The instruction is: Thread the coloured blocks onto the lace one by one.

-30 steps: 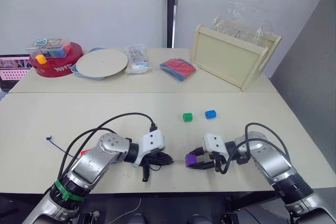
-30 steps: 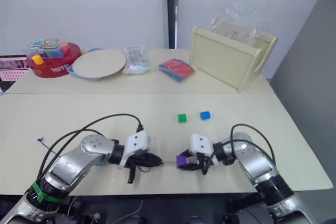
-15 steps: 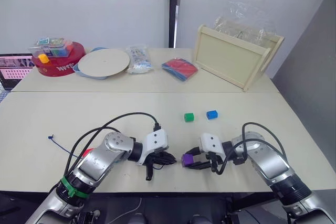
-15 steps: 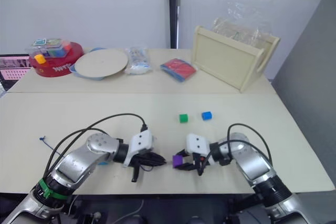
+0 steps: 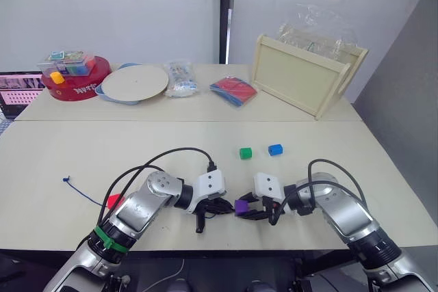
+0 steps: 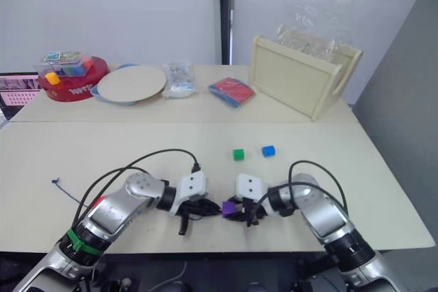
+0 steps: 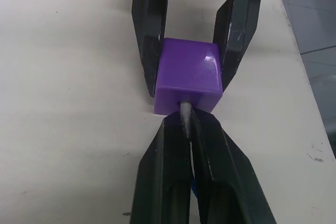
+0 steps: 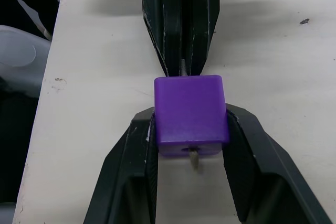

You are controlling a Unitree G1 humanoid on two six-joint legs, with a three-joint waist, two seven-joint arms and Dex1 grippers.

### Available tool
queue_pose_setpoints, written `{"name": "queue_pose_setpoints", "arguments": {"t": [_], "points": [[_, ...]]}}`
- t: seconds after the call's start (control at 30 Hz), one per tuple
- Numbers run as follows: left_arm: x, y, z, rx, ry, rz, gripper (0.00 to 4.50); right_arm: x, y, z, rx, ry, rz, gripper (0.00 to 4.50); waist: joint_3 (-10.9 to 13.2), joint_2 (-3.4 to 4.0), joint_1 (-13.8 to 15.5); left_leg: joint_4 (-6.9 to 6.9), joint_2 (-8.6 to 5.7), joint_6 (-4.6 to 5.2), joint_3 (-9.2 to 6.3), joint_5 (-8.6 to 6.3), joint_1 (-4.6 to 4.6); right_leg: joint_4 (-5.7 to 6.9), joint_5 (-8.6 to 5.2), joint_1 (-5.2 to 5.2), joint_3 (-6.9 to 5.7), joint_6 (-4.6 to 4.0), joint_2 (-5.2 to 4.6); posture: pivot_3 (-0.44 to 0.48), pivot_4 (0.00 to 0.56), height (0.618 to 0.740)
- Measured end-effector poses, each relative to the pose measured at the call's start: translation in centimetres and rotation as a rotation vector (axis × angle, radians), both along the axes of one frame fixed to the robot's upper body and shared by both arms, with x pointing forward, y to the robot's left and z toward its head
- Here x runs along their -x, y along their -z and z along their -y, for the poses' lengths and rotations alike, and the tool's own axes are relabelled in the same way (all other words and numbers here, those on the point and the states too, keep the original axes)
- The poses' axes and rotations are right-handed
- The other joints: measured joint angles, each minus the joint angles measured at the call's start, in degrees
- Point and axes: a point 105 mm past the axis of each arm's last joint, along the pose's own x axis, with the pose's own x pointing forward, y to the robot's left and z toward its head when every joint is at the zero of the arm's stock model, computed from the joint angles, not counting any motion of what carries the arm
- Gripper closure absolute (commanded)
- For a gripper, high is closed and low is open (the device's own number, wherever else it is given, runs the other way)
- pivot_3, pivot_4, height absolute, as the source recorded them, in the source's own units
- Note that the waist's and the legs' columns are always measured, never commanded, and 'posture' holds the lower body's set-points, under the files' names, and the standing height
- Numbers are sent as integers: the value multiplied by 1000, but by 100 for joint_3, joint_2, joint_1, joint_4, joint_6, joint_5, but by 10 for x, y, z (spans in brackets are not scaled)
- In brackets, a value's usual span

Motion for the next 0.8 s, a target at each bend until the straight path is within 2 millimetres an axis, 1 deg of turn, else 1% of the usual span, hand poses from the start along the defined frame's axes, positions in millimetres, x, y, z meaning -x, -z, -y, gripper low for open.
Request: {"name": "queue_pose_setpoints", "arguments": {"t": [0.07, 0.17, 0.2, 0.3, 0.37, 0.47, 0.6, 0.7, 0.8], "points": [[-2, 5, -6, -32, -8, 5, 3217, 0, 0, 0, 5, 3, 8, 3336, 0, -1, -29, -7, 1, 1, 0, -1, 14, -2, 0, 10, 1, 0, 2, 0, 150, 740], [-2, 3, -10, -43, -8, 16, 2227, 0, 0, -1, 8, 4, 16, 3336, 0, -1, -49, -15, 7, 1, 0, -1, 19, -2, 0, 10, 2, 0, 8, 0, 150, 740], [-2, 1, -14, -54, -17, 17, 2215, 1, 0, -1, 7, 5, 16, 3336, 0, -1, -57, -15, 9, 1, 0, -1, 18, -2, 0, 10, 2, 0, 10, 0, 150, 740], [-5, -7, -36, -72, -85, 21, 2215, 2, 0, -1, 6, 14, 15, 3336, 0, 0, -61, -23, 9, 2, 1, -1, 19, -8, 0, 9, 3, 0, 8, 0, 150, 740], [-1, -7, -46, -77, -106, 15, 2215, 2, 1, 1, 7, 20, 13, 3336, 0, -1, -45, -24, 9, 3, 1, -2, 17, -12, 0, 9, 3, 0, 7, 0, 150, 740], [8, 0, -52, -80, -113, -11, 2215, 1, 0, 1, 7, 25, 13, 3336, 0, -1, -28, -24, 9, 3, 1, -2, 18, -12, 0, 10, 2, 0, 7, 0, 150, 740], [11, 2, -55, -84, -111, 3, 2215, 2, 1, 1, 7, 25, 12, 3336, 0, 0, -37, -25, 9, 3, 3, -3, 21, -12, 0, 11, 3, 0, 7, 0, 150, 740], [10, 3, -56, -84, -111, 27, 3053, 1, 1, 1, 7, 26, 12, 3336, 0, -1, -34, -26, 9, 3, 3, -3, 21, -13, 0, 11, 3, 0, 7, 0, 150, 740], [11, 5, -53, -71, -115, 29, 4042, 1, 0, 1, 8, 24, 13, 3336, 0, -1, -32, -26, 9, 4, 3, -3, 22, -13, 0, 12, 3, 0, 7, 0, 150, 740]]}}
